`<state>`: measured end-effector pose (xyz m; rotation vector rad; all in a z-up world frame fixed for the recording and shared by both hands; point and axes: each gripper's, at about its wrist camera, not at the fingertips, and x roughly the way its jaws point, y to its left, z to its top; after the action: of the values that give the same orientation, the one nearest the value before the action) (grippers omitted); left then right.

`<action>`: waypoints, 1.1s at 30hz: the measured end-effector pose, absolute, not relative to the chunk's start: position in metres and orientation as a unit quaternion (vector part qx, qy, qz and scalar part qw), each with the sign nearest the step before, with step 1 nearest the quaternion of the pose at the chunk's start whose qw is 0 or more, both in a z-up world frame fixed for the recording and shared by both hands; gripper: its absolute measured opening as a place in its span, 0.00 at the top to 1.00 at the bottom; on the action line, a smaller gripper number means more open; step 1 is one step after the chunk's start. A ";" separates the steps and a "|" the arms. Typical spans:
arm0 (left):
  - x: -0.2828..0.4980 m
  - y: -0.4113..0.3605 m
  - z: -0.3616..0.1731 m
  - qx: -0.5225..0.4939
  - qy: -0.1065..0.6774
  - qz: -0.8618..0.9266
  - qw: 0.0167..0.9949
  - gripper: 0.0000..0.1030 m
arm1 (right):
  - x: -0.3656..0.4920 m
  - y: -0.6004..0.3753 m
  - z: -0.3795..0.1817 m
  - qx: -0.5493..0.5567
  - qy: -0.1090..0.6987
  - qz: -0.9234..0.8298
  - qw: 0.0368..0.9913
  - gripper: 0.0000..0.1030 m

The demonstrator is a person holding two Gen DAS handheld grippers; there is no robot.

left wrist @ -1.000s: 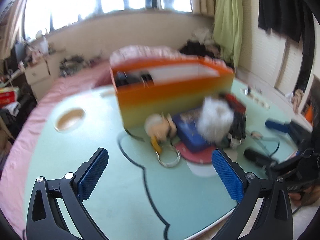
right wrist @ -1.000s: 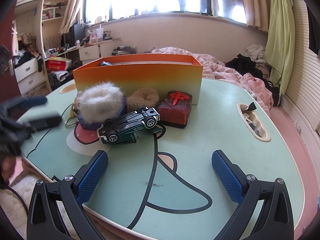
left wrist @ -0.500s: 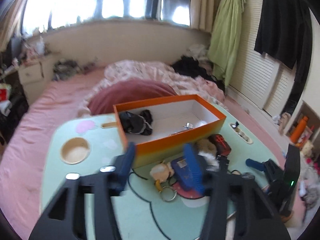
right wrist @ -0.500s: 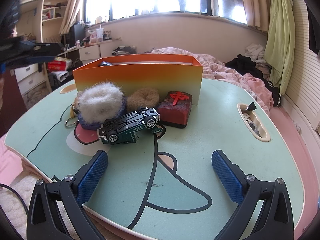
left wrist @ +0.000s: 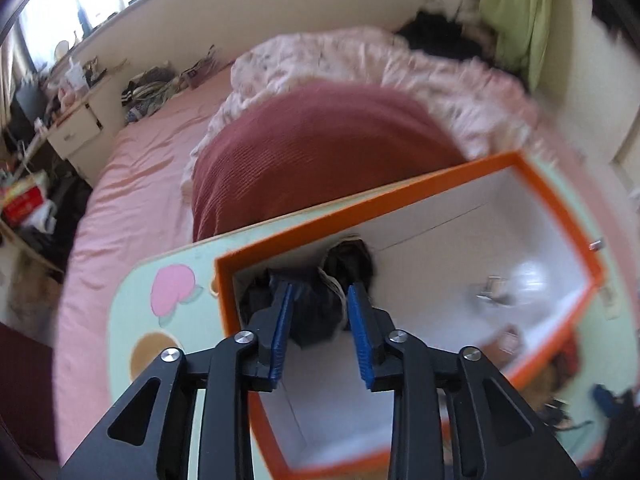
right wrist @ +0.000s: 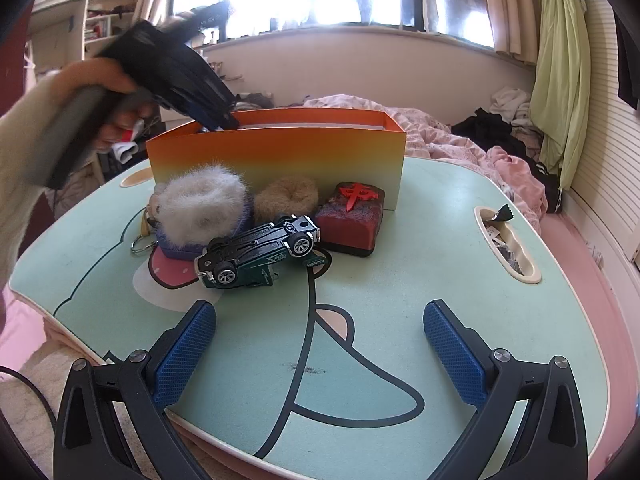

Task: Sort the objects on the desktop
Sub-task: 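Reach the left gripper into the box and grasp the black knit item, then lift the black knit item out and lower it beside the tin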

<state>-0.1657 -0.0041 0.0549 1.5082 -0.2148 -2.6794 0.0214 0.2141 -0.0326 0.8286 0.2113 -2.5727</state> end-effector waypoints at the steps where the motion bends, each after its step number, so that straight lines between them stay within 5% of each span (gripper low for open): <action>1: -0.171 -0.002 0.052 0.491 -0.086 -0.866 0.039 0.68 | 0.021 0.215 -0.033 0.298 0.076 -0.927 0.214 0.00; 5: -0.185 0.006 0.043 0.509 -0.114 -0.852 0.051 0.42 | 0.022 0.214 -0.033 0.299 0.076 -0.927 0.214 0.00; 8: -0.197 0.013 0.030 0.536 -0.135 -0.832 0.047 0.40 | 0.022 0.214 -0.033 0.298 0.076 -0.927 0.214 0.00; 10: -0.199 0.014 0.027 0.537 -0.143 -0.831 0.042 0.43 | 0.022 0.214 -0.033 0.298 0.076 -0.927 0.214 0.00; 17: -0.189 -0.010 0.051 0.510 -0.048 -0.859 -0.011 0.78 | 0.020 0.215 -0.034 0.298 0.076 -0.927 0.214 0.00; 25: -0.084 -0.006 0.139 0.379 0.036 -0.909 -0.168 0.79 | 0.020 0.215 -0.034 0.298 0.076 -0.927 0.214 0.00; 33: 0.000 0.010 0.095 0.374 0.036 -0.896 -0.237 0.72 | 0.020 0.216 -0.034 0.298 0.076 -0.927 0.214 0.00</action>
<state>0.0002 0.0100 0.0953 1.3947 0.1334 -3.3374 0.0204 0.2156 -0.0344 0.8269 0.2100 -2.5729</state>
